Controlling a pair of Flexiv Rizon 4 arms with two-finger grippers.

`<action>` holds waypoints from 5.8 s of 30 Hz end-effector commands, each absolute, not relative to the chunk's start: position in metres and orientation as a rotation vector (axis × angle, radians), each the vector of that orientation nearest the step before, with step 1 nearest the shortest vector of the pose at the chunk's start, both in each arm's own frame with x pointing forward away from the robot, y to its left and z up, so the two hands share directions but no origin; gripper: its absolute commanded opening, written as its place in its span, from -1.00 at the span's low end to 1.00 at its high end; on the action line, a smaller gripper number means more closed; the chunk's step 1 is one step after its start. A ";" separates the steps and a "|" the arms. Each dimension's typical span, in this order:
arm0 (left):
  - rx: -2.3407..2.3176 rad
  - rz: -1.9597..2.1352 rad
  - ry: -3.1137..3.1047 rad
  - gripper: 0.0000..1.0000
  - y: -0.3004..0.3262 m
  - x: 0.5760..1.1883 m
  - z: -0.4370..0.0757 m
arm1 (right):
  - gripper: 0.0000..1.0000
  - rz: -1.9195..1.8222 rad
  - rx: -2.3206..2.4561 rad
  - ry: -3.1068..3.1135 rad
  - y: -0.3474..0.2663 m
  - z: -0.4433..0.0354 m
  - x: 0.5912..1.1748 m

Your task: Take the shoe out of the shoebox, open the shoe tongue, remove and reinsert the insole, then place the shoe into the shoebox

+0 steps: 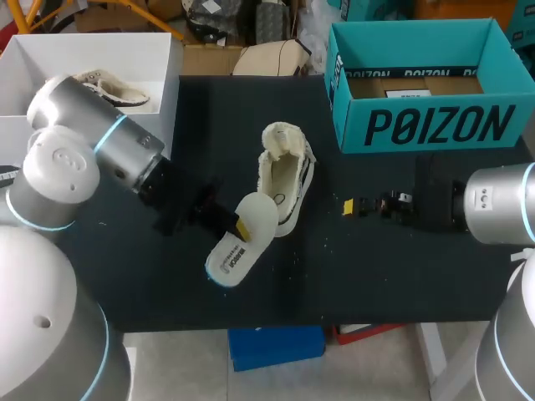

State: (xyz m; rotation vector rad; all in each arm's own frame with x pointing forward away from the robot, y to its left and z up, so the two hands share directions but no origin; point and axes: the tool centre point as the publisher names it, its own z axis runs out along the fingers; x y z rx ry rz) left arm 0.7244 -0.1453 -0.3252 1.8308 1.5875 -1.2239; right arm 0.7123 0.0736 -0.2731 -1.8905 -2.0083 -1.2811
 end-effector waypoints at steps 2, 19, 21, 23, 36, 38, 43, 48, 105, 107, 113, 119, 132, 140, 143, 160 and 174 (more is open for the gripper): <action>1.887 -1.344 1.571 -1.00 -0.155 0.750 -0.332 | 1.00 -1.283 -1.891 -2.008 0.073 -0.273 0.711; 1.924 -1.326 1.616 -1.00 -0.177 0.803 -0.346 | 1.00 -1.283 -1.891 -2.008 0.073 -0.273 0.711; 1.925 -1.334 1.617 -1.00 -0.179 0.807 -0.348 | 1.00 -1.283 -1.891 -2.008 0.073 -0.273 0.711; 1.926 -1.340 1.618 -1.00 -0.183 0.811 -0.350 | 1.00 -1.283 -1.891 -2.008 0.073 -0.273 0.711; 1.957 -1.248 1.681 -1.00 -0.194 0.830 -0.362 | 1.00 -1.283 -1.891 -2.008 0.073 -0.273 0.711; 1.947 -1.234 1.688 -1.00 -0.194 0.833 -0.363 | 1.00 -1.283 -1.891 -2.008 0.073 -0.273 0.711; 1.933 -1.228 1.701 -1.00 -0.198 0.841 -0.370 | 1.00 -1.283 -1.891 -2.008 0.073 -0.273 0.711; 1.917 -1.185 1.706 -1.00 -0.204 0.850 -0.377 | 1.00 -1.283 -1.891 -2.008 0.073 -0.273 0.711; 1.837 -1.136 1.795 -1.00 -0.189 0.822 -0.355 | 1.00 -1.283 -1.891 -2.008 0.073 -0.273 0.711; 1.826 -1.149 1.779 -1.00 -0.193 0.827 -0.355 | 1.00 -1.283 -1.891 -2.008 0.073 -0.273 0.711; 1.820 -1.118 1.787 -1.00 -0.200 0.842 -0.359 | 1.00 -1.283 -1.891 -2.008 0.073 -0.273 0.711; 1.797 -1.099 1.807 -1.00 -0.203 0.854 -0.364 | 1.00 -1.283 -1.891 -2.008 0.073 -0.273 0.711; 1.767 -1.074 1.851 -1.00 -0.209 0.863 -0.373 | 1.00 -1.283 -1.891 -2.008 0.073 -0.273 0.711; 1.839 -1.109 1.878 1.00 -0.206 0.843 -0.371 | 1.00 -1.283 -1.891 -2.008 0.073 -0.273 0.711; 1.840 -1.133 1.874 1.00 -0.198 0.833 -0.360 | 1.00 -1.283 -1.891 -2.008 0.073 -0.273 0.711; 1.946 -0.648 1.970 -1.00 -0.184 0.837 -0.359 | 1.00 -1.283 -1.891 -2.008 0.073 -0.273 0.711; 2.000 -0.608 2.016 -1.00 -0.195 0.842 -0.387 | 1.00 -1.283 -1.891 -2.008 0.073 -0.273 0.711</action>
